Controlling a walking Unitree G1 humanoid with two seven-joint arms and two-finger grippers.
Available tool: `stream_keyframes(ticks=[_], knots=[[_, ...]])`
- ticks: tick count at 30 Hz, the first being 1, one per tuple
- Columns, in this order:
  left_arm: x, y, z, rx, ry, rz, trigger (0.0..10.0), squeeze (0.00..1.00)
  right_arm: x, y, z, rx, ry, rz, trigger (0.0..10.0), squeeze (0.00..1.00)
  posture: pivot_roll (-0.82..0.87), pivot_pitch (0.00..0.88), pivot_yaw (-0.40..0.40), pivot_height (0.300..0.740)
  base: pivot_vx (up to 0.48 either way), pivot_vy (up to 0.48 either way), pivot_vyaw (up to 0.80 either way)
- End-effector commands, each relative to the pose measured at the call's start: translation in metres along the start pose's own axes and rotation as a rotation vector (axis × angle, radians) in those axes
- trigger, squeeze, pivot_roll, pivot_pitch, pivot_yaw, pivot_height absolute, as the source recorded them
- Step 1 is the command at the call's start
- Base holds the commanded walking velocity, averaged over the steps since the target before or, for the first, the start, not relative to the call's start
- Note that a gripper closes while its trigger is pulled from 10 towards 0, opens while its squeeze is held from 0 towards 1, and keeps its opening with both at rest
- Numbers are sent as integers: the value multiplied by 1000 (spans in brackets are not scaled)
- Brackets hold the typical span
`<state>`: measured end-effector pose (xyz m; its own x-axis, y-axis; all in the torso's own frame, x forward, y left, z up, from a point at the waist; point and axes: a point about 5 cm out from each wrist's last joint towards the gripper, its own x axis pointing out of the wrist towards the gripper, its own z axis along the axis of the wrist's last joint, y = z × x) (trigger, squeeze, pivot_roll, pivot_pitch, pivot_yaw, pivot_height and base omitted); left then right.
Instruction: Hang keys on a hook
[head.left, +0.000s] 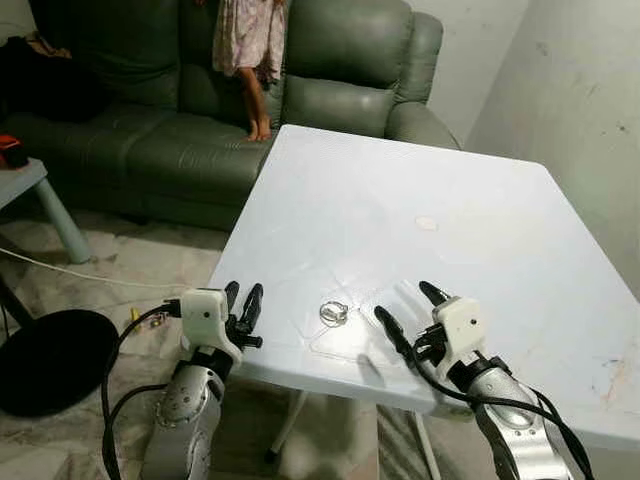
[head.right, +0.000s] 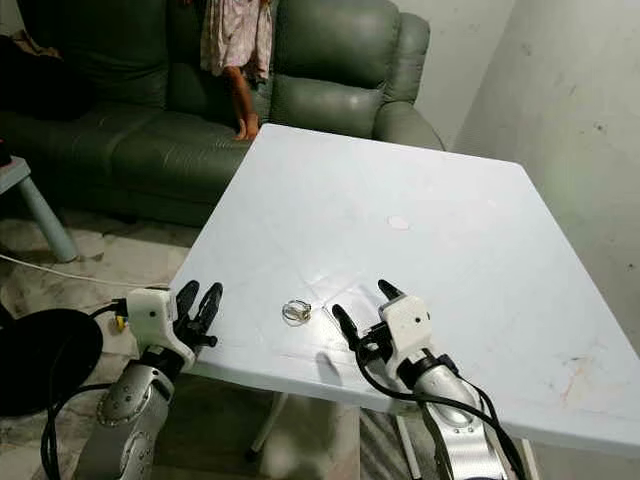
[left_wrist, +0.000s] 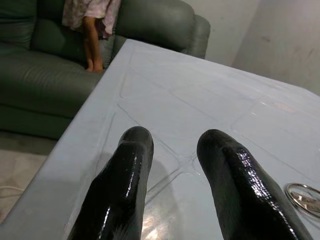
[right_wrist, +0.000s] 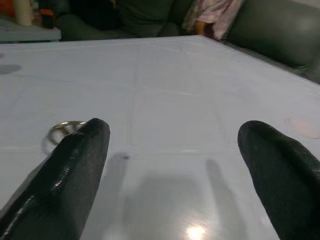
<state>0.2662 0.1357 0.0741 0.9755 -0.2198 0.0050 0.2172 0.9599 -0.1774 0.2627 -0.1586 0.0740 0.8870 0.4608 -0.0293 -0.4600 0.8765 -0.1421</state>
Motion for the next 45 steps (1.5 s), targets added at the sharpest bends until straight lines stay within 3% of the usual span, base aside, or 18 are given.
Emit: stream_keyframes(ticks=[1,11,34,45], knots=[[0,0,-3,0,22,1,10000,0,1,4,-1,-2,6,10,10000,0,126,0,-115,740,0,480,0],[0,-1,-4,3,27,-5,10000,0,-2,9,-4,18,14,5,10000,0,121,0,-111,740,0,480,0],[1,-3,-6,5,30,5,10000,0,-4,1,-7,0,60,-56,10000,0,120,0,-127,740,0,0,0],[-5,-26,-7,90,36,-152,10000,0,8,-9,-1,-36,81,-33,10000,0,126,0,-127,740,0,0,0]])
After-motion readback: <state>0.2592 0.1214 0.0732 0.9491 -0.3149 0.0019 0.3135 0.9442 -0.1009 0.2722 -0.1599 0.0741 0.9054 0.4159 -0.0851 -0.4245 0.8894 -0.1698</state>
